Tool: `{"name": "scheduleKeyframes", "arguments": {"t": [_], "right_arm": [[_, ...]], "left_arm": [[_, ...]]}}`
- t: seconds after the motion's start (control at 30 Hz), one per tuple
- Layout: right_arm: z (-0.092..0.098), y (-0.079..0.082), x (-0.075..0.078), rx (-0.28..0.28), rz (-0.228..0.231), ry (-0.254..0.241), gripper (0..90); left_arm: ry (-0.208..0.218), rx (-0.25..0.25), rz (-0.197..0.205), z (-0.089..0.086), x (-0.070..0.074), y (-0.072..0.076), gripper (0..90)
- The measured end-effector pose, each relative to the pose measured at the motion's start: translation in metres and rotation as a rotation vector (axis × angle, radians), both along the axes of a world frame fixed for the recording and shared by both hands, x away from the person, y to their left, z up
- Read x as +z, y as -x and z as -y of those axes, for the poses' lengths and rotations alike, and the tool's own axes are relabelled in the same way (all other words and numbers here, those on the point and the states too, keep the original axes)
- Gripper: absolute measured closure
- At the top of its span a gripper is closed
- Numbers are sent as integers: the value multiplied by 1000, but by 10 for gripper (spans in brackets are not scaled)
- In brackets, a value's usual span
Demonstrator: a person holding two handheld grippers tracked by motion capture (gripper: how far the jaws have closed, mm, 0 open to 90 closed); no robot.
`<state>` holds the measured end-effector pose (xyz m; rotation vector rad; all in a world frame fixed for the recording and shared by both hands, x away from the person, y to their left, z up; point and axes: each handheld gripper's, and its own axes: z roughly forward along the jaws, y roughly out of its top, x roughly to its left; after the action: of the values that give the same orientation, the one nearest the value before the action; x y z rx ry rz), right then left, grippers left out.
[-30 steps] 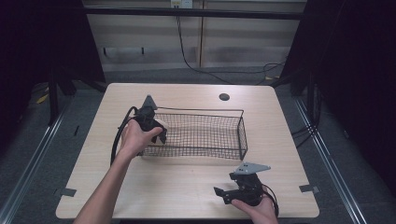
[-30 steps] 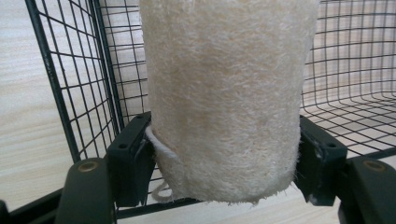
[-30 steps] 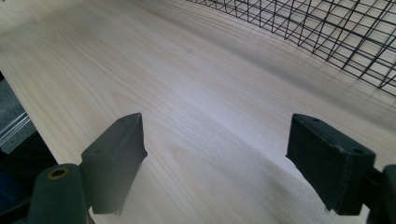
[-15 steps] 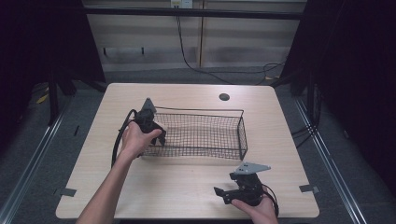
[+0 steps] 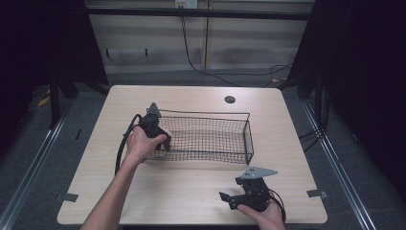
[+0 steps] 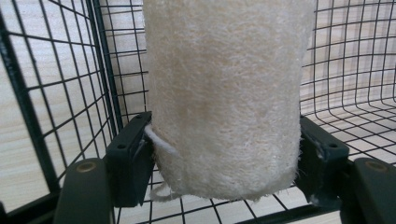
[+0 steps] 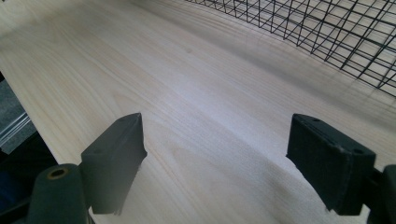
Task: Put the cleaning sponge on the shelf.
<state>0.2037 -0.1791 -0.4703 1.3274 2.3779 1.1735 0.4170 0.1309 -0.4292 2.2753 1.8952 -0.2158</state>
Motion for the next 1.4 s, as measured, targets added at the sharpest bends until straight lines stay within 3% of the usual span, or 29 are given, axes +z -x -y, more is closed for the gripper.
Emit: {"name": "scheduleKeyframes", "arguments": {"t": [0.7, 1.17, 1.4], "right_arm": [[0, 0, 0, 1, 0, -1, 186], [0, 0, 0, 0, 0, -2, 186], [0, 0, 0, 2, -1, -4, 186]], "left_arm": [[38, -25, -19, 0, 0, 0, 255], [72, -46, -8, -7, 5, 0, 192], [104, -47, 29, -13, 11, 3, 189]]}}
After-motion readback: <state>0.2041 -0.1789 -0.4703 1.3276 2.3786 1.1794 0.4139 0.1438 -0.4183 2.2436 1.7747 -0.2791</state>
